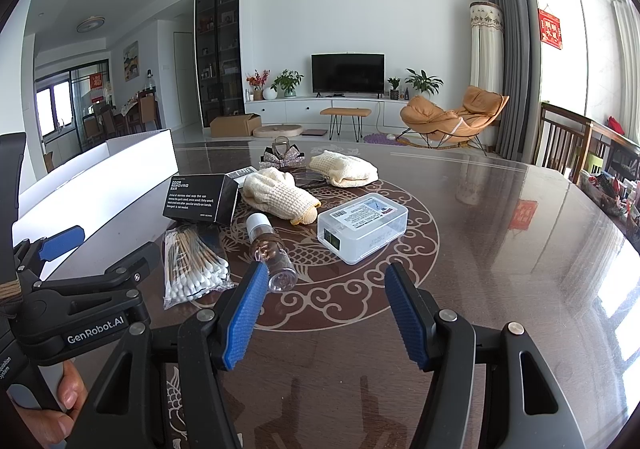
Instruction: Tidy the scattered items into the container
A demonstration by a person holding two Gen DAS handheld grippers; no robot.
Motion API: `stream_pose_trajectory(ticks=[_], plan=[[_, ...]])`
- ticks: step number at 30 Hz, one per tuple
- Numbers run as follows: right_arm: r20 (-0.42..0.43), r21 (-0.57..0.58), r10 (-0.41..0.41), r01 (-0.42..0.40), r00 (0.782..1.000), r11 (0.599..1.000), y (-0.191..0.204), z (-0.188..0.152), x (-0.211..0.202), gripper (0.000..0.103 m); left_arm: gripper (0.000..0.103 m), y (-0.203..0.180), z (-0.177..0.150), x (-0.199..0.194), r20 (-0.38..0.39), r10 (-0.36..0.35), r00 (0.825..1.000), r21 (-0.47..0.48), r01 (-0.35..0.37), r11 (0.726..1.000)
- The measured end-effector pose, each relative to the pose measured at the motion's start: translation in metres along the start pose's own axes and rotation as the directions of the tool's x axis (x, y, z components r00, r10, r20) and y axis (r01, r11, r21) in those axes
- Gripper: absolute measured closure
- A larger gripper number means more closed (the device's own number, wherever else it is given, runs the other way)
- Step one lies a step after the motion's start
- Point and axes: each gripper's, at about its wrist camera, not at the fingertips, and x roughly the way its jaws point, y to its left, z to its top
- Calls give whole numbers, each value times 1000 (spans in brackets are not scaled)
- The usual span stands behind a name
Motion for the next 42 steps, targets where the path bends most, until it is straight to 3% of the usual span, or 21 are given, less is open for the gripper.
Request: stream_pose_trajectory(ticks=[6, 9, 13, 22, 27, 33, 37, 42], plan=[[0, 1, 0, 0, 1000, 1000, 0, 0, 0, 41, 0, 3, 0, 0, -5, -3, 1000, -1, 3, 1000], [2, 4, 2, -2, 1000, 1000, 0, 0, 0, 41, 0, 9, -2, 6, -45, -15, 999, 2, 15, 1000], [5, 5, 4, -4, 1000, 1000, 0, 1, -1, 41, 0, 19, -13, 13, -166, -78, 983, 55, 88, 995], [-39, -12, -7, 6, 999, 1000, 3, 1, 2, 41, 0, 9, -20, 18, -232, -79, 970, 142, 114, 983], [-39, -12, -9, 8, 999, 1000, 3, 1, 3, 41, 0, -12, -18, 38, -321, -83, 944, 190, 150, 970], [-13, -1, -5, 5, 1000, 1000, 3, -1, 4, 41, 0, -25, -4, 70, -379, -119, 918, 146, 186, 972], [1, 3, -4, 4, 1000, 1000, 2, -1, 5, 41, 0, -26, 7, 95, -416, -190, 889, 75, 241, 967], [-9, -2, -9, 9, 1000, 1000, 2, -2, 7, 41, 0, -30, 19, 115, -405, -193, 894, 80, 245, 966]])
